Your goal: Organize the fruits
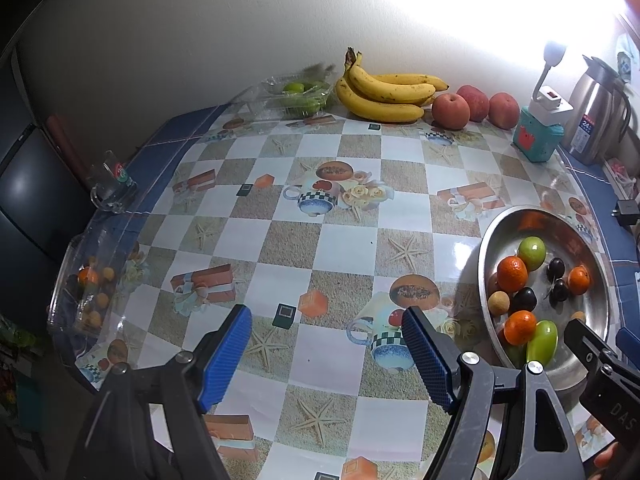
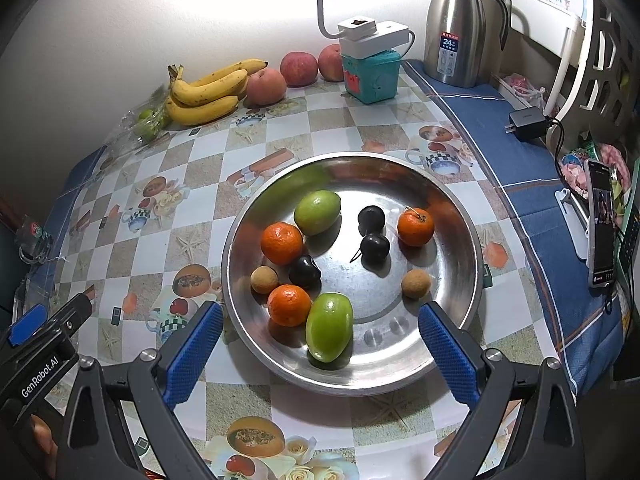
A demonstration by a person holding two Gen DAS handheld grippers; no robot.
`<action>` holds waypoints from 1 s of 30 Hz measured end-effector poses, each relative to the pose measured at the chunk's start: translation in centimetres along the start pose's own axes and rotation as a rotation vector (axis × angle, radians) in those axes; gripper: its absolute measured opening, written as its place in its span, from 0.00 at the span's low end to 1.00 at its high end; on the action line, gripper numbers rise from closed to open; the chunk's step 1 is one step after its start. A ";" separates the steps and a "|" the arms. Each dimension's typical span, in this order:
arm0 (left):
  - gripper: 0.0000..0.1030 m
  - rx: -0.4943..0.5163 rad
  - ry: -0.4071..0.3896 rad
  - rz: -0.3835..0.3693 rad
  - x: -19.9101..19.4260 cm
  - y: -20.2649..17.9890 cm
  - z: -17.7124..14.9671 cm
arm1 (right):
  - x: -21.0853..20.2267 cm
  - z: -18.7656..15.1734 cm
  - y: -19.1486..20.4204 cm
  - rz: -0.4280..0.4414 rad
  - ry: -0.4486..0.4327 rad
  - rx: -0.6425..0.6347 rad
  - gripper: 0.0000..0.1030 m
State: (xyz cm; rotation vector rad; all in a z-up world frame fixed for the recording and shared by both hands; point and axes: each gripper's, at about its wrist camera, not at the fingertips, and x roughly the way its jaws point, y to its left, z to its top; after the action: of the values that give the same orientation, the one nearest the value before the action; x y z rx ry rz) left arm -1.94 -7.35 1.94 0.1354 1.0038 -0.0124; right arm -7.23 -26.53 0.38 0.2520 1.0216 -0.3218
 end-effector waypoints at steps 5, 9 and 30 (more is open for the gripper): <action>0.78 0.000 0.001 0.001 0.0 0.0 0.0 | 0.2 0.0 0.0 0.001 0.007 0.000 0.95; 0.78 0.000 0.004 0.001 0.1 -0.1 0.0 | 0.3 0.0 -0.1 0.002 0.012 0.002 0.95; 0.78 0.001 0.005 0.001 0.3 -0.1 0.0 | 0.5 -0.1 -0.1 0.001 0.019 0.007 0.95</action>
State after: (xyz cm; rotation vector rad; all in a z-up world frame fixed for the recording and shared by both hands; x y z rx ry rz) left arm -1.84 -7.47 1.70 0.1374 1.0090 -0.0117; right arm -7.11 -26.70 -0.06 0.2621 1.0391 -0.3223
